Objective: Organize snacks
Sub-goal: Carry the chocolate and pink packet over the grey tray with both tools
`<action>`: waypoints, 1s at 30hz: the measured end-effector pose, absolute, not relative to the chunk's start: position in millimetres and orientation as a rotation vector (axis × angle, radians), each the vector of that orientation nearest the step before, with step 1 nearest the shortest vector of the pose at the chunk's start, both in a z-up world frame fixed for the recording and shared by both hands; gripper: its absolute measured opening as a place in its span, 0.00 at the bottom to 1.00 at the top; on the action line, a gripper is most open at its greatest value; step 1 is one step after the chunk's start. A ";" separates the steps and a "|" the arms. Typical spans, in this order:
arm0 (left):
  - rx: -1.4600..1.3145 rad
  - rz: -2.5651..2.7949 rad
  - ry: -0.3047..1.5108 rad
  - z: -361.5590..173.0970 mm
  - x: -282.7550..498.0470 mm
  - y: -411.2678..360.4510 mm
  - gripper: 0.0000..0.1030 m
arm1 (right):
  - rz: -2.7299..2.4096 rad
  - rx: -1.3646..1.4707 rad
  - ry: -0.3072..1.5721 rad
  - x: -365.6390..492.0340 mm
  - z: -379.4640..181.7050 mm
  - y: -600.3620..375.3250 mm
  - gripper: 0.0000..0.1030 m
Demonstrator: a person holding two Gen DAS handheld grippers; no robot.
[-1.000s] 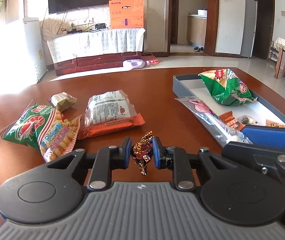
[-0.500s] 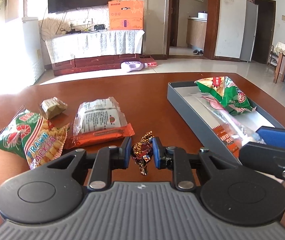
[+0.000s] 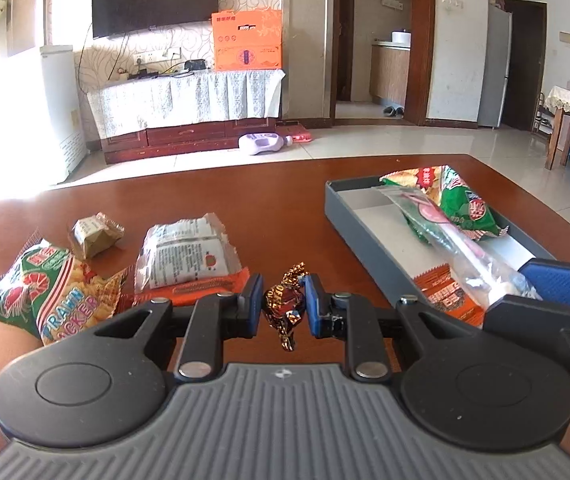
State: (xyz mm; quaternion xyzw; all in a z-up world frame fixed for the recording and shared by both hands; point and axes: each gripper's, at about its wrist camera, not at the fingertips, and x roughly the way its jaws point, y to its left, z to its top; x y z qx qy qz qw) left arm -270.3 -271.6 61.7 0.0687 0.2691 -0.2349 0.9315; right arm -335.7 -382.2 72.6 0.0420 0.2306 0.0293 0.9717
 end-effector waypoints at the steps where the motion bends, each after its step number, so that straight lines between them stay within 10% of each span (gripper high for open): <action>1: 0.141 -0.483 0.547 62.4 -270.3 -273.3 0.26 | 0.059 0.086 0.463 -336.4 72.9 -382.9 0.27; 30: 0.116 -0.622 0.519 64.8 -270.7 -345.9 0.26 | -0.091 0.115 0.462 -353.4 69.6 -445.5 0.27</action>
